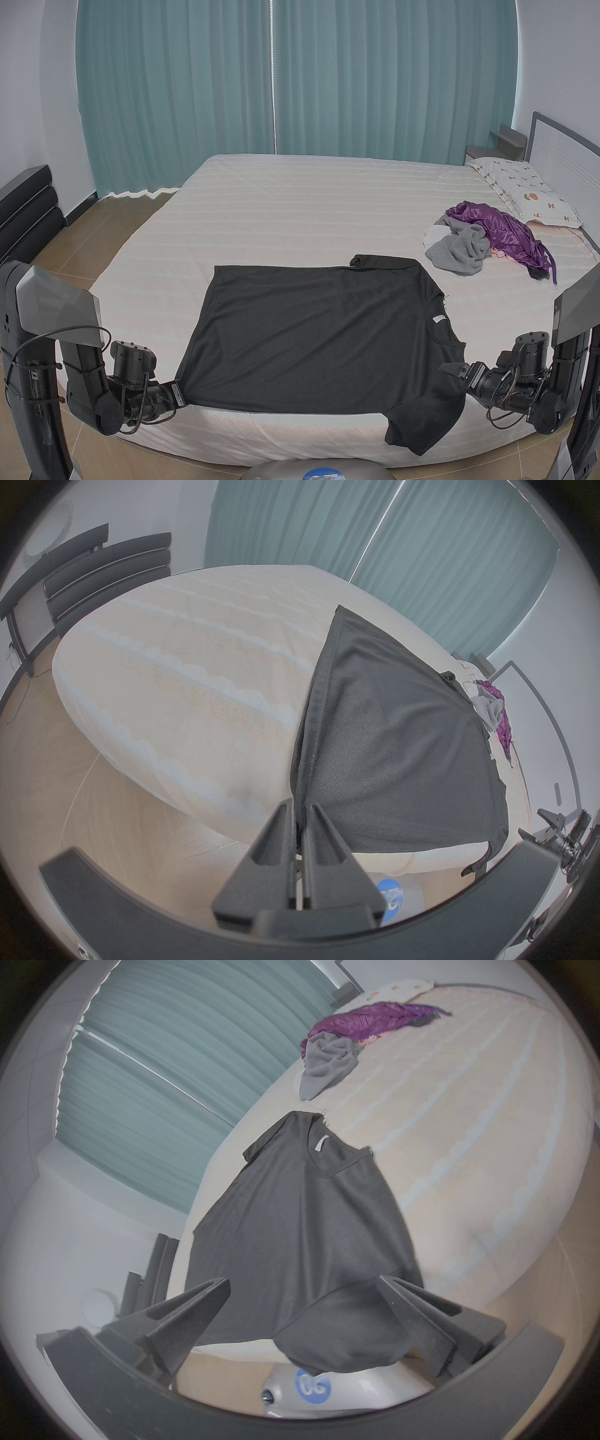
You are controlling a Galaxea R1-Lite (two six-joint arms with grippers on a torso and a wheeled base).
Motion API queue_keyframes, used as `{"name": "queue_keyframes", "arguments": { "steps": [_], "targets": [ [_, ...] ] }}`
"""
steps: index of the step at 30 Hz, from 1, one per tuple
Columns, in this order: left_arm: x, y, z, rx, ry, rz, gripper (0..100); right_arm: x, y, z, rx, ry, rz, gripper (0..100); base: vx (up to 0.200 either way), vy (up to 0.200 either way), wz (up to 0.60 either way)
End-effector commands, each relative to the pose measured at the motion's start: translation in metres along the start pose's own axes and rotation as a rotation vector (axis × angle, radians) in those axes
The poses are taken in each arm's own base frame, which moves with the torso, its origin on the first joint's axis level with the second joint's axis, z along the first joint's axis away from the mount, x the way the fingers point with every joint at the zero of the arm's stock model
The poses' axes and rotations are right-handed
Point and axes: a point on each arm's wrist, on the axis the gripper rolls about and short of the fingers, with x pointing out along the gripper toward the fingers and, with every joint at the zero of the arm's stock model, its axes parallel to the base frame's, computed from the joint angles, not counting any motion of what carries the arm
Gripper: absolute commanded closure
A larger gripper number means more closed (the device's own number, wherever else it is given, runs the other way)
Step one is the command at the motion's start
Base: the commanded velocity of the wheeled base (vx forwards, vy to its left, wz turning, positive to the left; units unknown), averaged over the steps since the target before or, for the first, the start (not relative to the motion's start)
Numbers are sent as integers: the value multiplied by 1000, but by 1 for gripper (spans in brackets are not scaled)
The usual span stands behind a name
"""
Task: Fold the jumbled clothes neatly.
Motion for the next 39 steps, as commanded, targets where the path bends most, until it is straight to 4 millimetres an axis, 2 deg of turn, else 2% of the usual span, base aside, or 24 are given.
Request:
{"name": "queue_keyframes", "arguments": {
  "steps": [1,6,10,16,17,18,22,33,39],
  "targets": [
    [1,0,2,-6,-5,-6,100,3,-12,-5,-29,9,-76,0,0,0,0],
    [1,-1,3,-36,-9,-12,100,13,-26,-11,-35,42,-144,0,0,0,0],
    [1,-2,4,-68,-14,-17,100,19,-32,-2,-30,-9,-166,0,0,0,0],
    [1,-2,5,-71,-17,-19,100,29,-37,1,-22,-19,-173,0,0,0,0],
    [1,-2,5,-71,-17,-19,100,35,-38,2,-23,-25,-170,0,0,0,0],
    [1,-2,4,-71,-14,-18,100,39,-39,2,-24,-25,-168,100,0,0,0],
    [1,-1,5,-73,-14,-17,100,47,-38,7,-27,-48,-150,100,0,0,0],
    [1,-1,5,-76,-15,-16,100,65,-31,39,-28,-170,-85,100,0,0,0],
    [2,0,5,-76,-14,-16,100,76,-26,46,-39,-185,-54,100,0,0,0]
  ]
}}
